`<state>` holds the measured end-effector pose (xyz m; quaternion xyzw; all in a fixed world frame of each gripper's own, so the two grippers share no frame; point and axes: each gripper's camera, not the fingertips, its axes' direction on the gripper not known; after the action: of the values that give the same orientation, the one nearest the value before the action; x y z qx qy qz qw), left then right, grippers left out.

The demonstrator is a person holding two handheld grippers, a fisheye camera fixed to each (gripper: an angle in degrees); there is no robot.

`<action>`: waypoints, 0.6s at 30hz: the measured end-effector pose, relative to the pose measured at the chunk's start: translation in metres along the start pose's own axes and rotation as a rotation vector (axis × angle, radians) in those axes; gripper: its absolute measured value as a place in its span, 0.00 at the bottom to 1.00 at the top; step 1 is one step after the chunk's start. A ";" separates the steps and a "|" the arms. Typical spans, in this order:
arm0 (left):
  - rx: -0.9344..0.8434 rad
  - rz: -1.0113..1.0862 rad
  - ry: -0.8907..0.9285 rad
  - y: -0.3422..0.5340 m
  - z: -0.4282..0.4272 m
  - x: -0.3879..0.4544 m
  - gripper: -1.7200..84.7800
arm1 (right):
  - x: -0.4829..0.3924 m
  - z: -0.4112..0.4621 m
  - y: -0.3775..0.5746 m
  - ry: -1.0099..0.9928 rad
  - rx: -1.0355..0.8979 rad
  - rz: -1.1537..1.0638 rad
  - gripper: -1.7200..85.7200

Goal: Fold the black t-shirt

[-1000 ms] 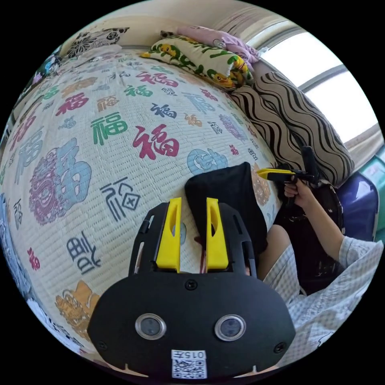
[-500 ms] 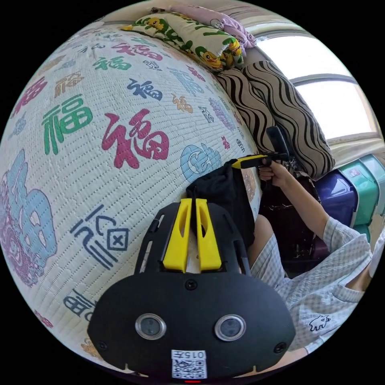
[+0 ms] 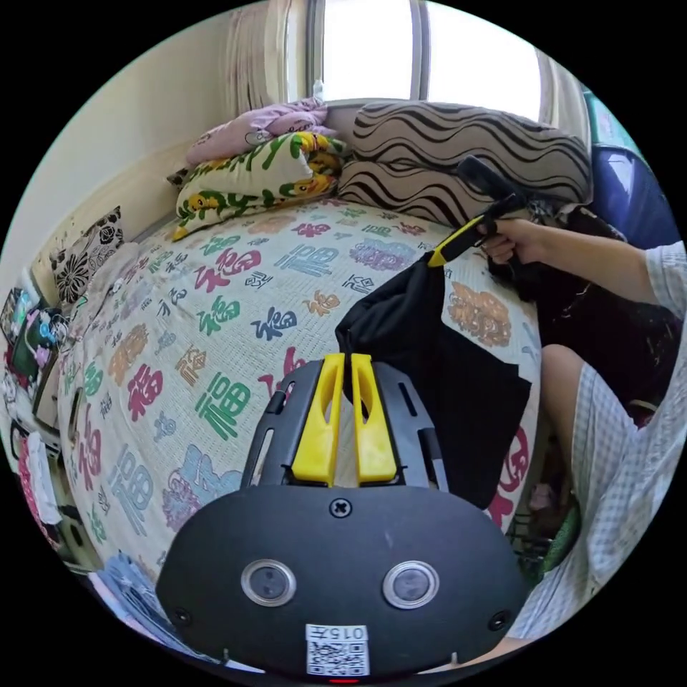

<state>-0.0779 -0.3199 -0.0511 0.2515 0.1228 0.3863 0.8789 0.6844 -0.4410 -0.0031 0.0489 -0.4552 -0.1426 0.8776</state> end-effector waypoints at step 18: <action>-0.206 -0.083 0.185 0.149 -0.017 0.112 0.05 | -0.034 0.061 0.154 0.117 -0.358 0.029 0.08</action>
<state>-0.1014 -0.1452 0.0118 0.1180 0.1734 0.3817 0.9001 0.6479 -0.2807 0.0387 -0.1063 -0.3714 -0.2054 0.8992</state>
